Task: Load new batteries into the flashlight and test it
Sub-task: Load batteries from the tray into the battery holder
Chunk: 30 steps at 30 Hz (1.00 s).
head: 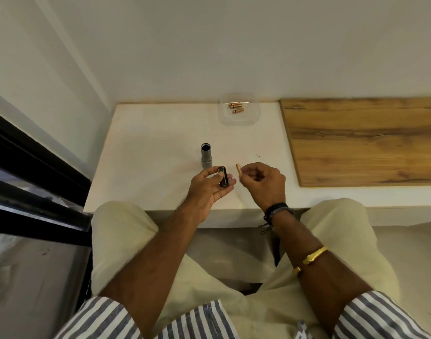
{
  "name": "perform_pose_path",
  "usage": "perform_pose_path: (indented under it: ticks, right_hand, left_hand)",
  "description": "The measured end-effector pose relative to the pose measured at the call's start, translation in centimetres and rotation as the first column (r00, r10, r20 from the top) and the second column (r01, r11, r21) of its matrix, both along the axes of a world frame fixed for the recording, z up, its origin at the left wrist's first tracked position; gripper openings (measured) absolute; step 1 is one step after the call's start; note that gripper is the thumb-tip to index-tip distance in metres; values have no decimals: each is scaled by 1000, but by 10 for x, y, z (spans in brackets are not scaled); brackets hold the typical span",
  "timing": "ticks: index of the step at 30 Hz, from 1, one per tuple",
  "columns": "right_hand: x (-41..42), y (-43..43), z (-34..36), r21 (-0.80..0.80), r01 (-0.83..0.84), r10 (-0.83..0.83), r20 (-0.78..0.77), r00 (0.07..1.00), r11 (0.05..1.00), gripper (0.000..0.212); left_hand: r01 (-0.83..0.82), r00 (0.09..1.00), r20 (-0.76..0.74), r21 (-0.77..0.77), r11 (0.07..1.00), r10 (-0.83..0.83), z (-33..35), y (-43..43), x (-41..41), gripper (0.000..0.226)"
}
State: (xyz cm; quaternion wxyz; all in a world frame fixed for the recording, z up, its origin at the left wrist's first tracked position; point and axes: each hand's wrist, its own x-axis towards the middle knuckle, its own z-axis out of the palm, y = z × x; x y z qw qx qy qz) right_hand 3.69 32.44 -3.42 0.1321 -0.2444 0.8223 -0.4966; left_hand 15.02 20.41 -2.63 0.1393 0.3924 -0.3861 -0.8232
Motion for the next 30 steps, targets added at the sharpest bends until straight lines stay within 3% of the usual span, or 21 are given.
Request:
perform_pose_path:
  ticks: [3, 7, 10, 18, 30]
  right_hand:
    - [-21, 8, -5, 12, 190, -191, 66, 979, 982, 11]
    - [-45, 13, -13, 104, 311, -317, 47, 947, 945, 15]
    - [-53, 11, -19, 172, 294, -300, 5, 954, 940, 17]
    - [-54, 4, -31, 291, 193, -180, -72, 981, 937, 16]
    - [-53, 7, -32, 316, 200, -178, -97, 979, 928, 20]
  left_hand:
    - [18, 1000, -20, 27, 999, -18, -1, 0, 0, 33]
    - [26, 998, -60, 118, 993, -19, -5, -1, -2, 25]
    - [48, 997, -66, 135, 990, -39, -8, 0, -5, 20]
    - [-16, 996, -78, 232, 973, 35, -13, -1, -7, 34]
    - [68, 984, -177, 205, 976, -32, -6, -3, -1, 32]
